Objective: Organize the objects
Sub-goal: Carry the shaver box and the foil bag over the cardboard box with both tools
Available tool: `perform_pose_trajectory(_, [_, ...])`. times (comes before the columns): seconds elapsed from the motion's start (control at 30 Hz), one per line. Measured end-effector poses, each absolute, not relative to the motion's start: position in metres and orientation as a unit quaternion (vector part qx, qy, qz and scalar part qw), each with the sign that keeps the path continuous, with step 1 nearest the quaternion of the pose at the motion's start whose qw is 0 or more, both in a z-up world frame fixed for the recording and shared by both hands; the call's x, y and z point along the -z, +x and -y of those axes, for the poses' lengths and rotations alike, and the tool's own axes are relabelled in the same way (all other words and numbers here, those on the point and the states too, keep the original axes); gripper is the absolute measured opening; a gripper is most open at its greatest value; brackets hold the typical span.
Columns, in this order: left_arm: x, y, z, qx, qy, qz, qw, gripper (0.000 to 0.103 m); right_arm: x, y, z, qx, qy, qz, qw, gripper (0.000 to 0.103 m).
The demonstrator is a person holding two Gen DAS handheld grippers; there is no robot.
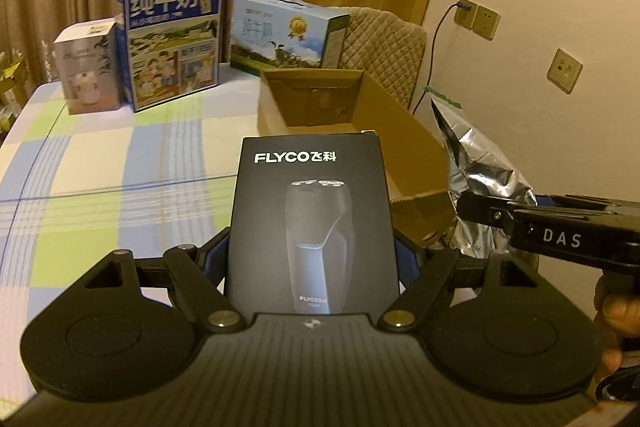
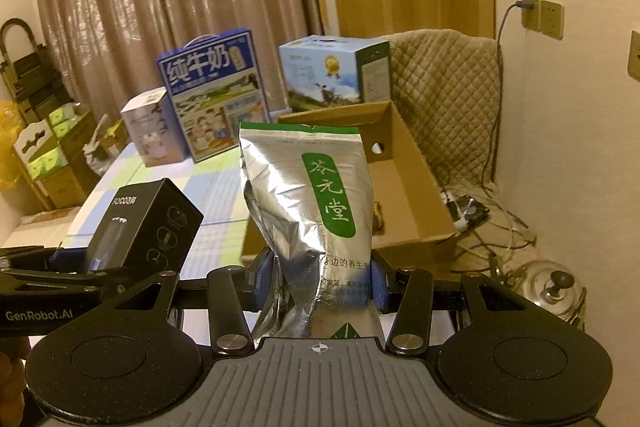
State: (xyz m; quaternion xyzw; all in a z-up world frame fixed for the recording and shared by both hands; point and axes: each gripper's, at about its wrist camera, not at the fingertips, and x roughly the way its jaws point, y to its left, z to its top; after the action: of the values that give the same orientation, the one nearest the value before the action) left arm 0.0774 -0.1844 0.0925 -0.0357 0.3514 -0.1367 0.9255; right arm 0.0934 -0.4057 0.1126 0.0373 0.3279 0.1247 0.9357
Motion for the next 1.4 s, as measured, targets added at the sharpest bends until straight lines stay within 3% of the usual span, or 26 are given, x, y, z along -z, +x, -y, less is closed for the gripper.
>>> perform_pose_trajectory(1.4, [-0.090,0.202,0.253,0.172,-0.045,-0.362,0.915,0.075,-0.118,0.193,0.450,-0.094,0.034,-0.343,0.934,0.045])
